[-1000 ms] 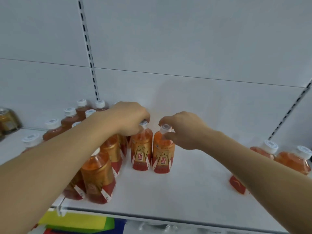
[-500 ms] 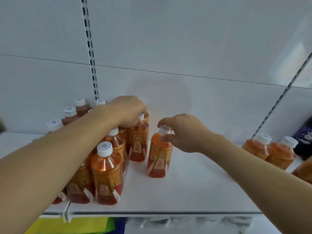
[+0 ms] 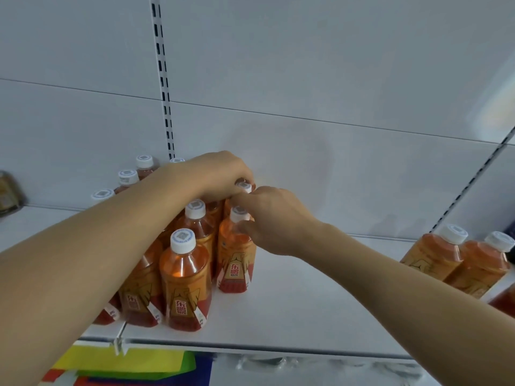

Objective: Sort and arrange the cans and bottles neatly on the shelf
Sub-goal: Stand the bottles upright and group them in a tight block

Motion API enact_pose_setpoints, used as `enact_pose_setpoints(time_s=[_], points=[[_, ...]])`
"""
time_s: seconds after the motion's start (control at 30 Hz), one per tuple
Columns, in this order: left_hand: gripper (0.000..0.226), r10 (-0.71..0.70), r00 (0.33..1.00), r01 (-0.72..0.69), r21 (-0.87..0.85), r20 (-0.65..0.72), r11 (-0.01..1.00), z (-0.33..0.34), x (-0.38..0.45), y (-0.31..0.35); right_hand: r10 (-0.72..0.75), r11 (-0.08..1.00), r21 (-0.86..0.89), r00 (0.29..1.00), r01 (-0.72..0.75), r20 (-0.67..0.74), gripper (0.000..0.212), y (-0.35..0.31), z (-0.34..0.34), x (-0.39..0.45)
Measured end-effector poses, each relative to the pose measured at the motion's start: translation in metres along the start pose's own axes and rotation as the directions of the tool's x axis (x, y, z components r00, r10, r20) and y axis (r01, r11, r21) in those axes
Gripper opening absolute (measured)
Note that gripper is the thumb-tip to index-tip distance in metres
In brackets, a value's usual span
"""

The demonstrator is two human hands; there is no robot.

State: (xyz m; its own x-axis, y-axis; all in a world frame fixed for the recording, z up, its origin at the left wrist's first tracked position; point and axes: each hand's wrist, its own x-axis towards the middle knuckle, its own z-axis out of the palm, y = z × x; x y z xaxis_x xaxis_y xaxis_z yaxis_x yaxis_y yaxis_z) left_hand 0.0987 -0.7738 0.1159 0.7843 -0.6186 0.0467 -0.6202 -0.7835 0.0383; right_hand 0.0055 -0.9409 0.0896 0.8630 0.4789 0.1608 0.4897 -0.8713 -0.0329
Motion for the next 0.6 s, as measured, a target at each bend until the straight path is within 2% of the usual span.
enact_pose_setpoints(time_s=[0.07,0.33,0.47,0.6], points=[[0.036,0.003,1.0,-0.003,-0.019,-0.01,1.0,0.0,0.0,-0.004,0.004,1.0,0.017,1.0,-0.004,-0.024,0.034,-0.001,0.002,0.002],[0.034,-0.018,1.0,0.017,-0.07,-0.009,0.997,0.005,0.003,-0.008,-0.002,0.999,0.044,1.0,0.003,-0.028,0.038,-0.001,0.004,-0.005],[0.052,-0.032,0.995,0.027,-0.061,-0.098,0.998,0.0,0.003,-0.007,-0.038,0.998,-0.054,0.997,0.034,-0.068,0.05,0.005,0.0,-0.021],[0.061,0.014,0.986,-0.012,0.017,-0.167,1.0,-0.013,0.008,0.007,0.035,0.983,-0.176,0.997,-0.047,-0.069,0.061,0.035,-0.015,-0.046]])
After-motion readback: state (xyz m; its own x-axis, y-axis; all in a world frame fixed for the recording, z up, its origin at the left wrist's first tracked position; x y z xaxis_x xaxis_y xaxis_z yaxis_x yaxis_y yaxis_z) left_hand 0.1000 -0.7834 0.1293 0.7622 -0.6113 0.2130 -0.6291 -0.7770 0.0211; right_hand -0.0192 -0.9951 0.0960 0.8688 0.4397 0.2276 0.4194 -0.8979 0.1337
